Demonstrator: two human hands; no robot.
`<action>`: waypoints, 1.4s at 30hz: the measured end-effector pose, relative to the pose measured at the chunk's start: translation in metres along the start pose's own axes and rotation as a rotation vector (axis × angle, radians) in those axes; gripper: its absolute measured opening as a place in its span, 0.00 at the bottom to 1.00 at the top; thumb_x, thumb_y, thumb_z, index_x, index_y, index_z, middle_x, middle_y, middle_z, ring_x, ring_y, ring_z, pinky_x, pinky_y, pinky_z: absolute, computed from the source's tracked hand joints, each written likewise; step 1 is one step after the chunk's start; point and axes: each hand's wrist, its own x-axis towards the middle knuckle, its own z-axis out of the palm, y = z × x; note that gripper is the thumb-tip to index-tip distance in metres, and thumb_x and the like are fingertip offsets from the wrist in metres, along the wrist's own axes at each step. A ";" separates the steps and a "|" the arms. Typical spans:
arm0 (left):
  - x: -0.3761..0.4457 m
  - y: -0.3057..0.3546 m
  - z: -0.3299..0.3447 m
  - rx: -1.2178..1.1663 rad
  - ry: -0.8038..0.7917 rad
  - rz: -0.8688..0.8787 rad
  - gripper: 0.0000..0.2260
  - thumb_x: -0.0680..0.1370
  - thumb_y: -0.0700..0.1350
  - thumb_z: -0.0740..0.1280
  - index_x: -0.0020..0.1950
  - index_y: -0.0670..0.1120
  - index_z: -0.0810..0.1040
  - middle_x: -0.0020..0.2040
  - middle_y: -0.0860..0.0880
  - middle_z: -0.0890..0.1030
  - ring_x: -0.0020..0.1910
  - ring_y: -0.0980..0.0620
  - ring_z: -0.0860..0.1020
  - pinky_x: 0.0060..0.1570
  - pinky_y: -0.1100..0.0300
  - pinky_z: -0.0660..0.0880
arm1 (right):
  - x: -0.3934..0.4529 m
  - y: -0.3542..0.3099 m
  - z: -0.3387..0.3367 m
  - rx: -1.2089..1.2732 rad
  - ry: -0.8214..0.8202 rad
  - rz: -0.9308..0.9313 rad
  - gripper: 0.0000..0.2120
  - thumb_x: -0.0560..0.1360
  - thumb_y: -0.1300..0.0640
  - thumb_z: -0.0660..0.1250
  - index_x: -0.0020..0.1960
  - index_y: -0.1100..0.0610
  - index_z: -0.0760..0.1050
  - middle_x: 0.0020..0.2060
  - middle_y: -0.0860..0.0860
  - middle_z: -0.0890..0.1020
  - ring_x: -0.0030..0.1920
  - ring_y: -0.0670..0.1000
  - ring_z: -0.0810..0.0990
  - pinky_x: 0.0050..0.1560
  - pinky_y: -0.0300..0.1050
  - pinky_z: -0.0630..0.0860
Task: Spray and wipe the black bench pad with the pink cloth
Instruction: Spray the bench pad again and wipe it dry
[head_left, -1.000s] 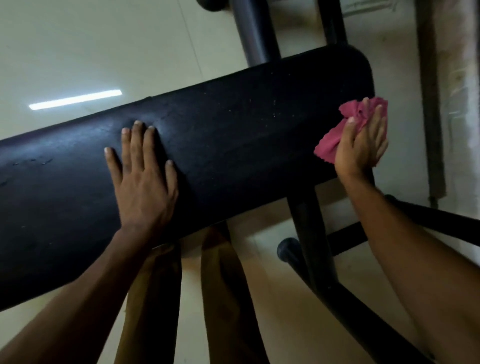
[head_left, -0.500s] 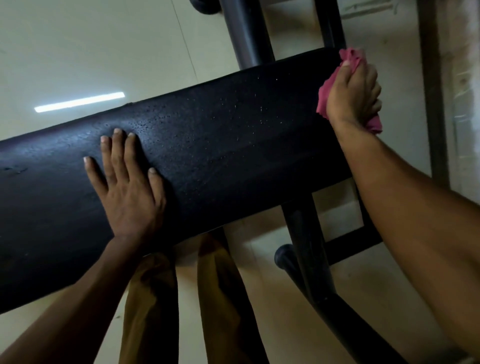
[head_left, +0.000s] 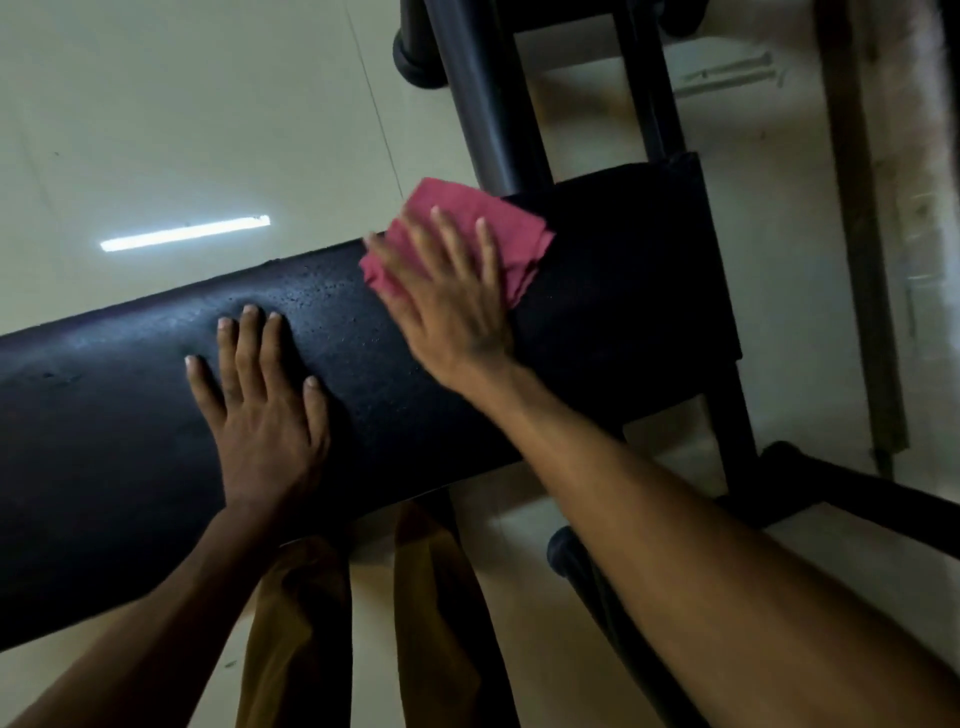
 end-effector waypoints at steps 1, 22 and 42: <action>0.001 -0.002 -0.001 -0.025 0.003 -0.004 0.30 0.81 0.52 0.53 0.81 0.42 0.55 0.83 0.43 0.52 0.82 0.46 0.46 0.78 0.39 0.40 | -0.009 -0.005 0.005 0.002 -0.010 -0.080 0.25 0.84 0.40 0.48 0.79 0.42 0.57 0.80 0.50 0.59 0.80 0.56 0.55 0.79 0.61 0.41; 0.000 -0.008 -0.003 -0.151 0.040 -0.001 0.27 0.81 0.48 0.56 0.80 0.42 0.59 0.82 0.43 0.57 0.82 0.46 0.50 0.79 0.41 0.41 | -0.066 -0.079 0.032 0.109 0.077 0.020 0.26 0.84 0.41 0.51 0.80 0.43 0.56 0.81 0.50 0.56 0.81 0.56 0.51 0.78 0.63 0.44; -0.030 -0.050 -0.025 -0.132 -0.017 -0.019 0.28 0.80 0.46 0.56 0.81 0.41 0.58 0.82 0.42 0.54 0.82 0.45 0.49 0.80 0.42 0.46 | -0.002 -0.125 0.017 0.144 0.059 0.115 0.25 0.83 0.40 0.47 0.79 0.42 0.59 0.80 0.50 0.60 0.81 0.57 0.53 0.77 0.63 0.39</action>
